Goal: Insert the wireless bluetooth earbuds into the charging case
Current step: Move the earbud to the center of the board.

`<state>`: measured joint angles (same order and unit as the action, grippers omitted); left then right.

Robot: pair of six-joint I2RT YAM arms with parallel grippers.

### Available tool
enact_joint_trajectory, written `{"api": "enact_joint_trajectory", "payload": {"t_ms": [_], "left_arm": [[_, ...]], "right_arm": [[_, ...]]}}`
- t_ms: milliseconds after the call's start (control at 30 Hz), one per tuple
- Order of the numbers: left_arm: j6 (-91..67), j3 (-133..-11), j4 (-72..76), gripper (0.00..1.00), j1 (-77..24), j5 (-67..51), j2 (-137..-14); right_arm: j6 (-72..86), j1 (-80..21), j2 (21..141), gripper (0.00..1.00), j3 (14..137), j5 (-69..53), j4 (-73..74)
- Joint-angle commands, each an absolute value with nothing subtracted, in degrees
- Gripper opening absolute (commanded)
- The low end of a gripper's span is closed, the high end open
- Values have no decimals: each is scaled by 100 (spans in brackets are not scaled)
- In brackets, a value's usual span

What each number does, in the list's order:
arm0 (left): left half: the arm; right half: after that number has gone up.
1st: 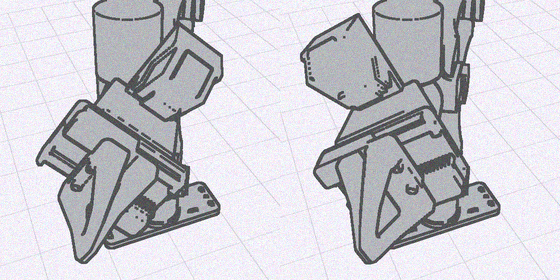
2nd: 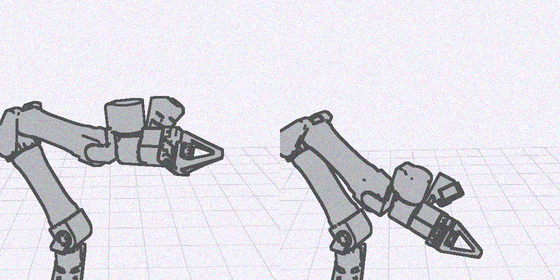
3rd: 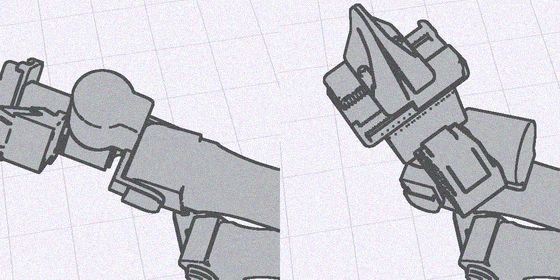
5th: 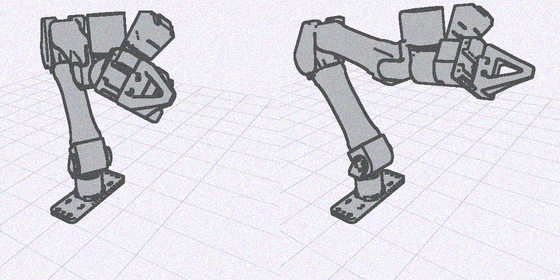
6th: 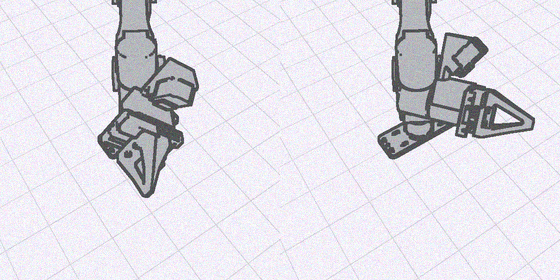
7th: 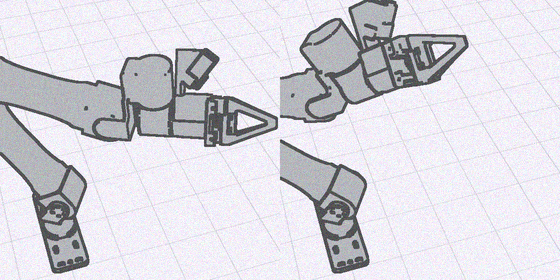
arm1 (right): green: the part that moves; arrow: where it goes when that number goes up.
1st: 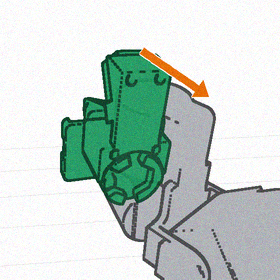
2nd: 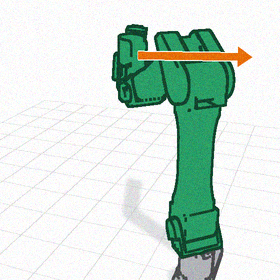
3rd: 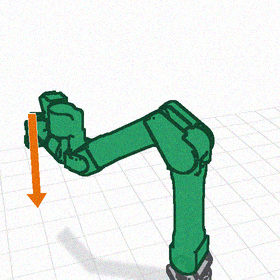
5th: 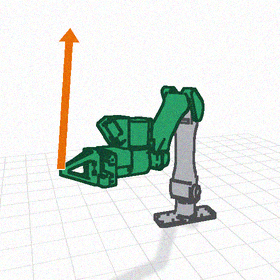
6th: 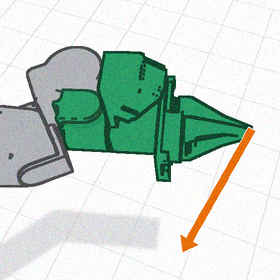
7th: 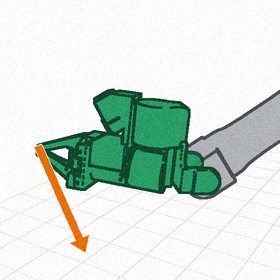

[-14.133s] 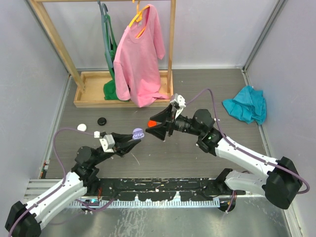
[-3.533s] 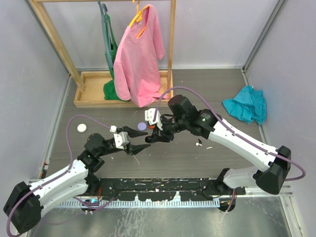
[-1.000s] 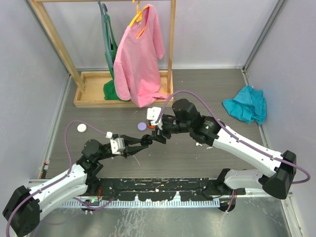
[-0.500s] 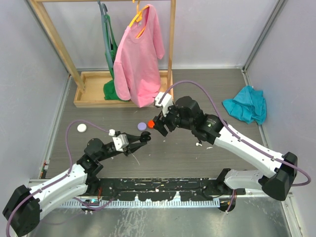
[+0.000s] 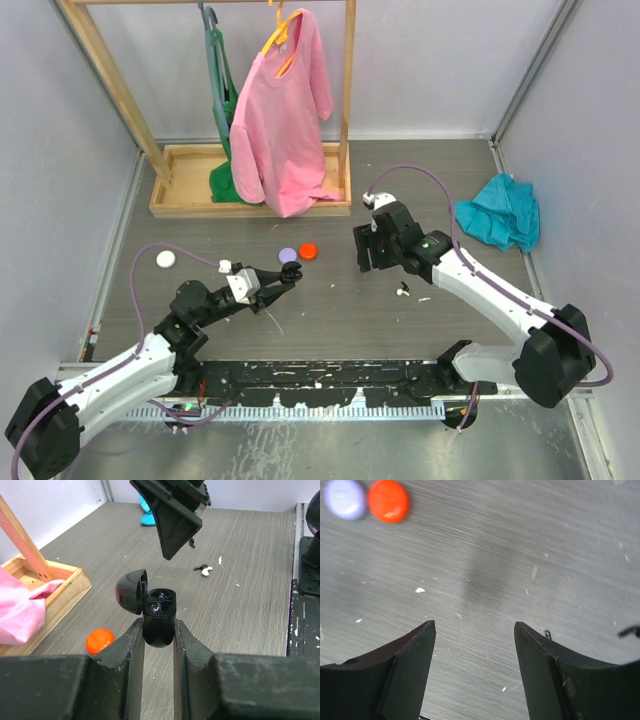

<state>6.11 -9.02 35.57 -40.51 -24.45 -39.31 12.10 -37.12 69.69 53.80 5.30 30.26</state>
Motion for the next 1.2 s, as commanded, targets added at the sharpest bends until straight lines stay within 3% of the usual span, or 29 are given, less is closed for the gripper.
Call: {"api": "enact_joint_trajectory", "payload": {"t_ms": [0, 367, 733, 1167], "left_arm": [[694, -989, 3727, 0, -4070, -2369, -3743], [694, -1028, 3698, 0, -4074, -2475, -3849], [694, -1107, 3630, 0, -4078, -2594, -3992], [694, -1143, 3587, 0, -4070, -2653, -4043]], "right_arm": [[2112, -3218, 7159, 68, 5221, 825, 3286], [2692, -2390, 7920, 57, 4804, 900, 3329], [2849, -1896, 7961, 46, 4299, 783, 3313], [2748, -1813, 8212, 29, 4168, 249, 3007]]}}
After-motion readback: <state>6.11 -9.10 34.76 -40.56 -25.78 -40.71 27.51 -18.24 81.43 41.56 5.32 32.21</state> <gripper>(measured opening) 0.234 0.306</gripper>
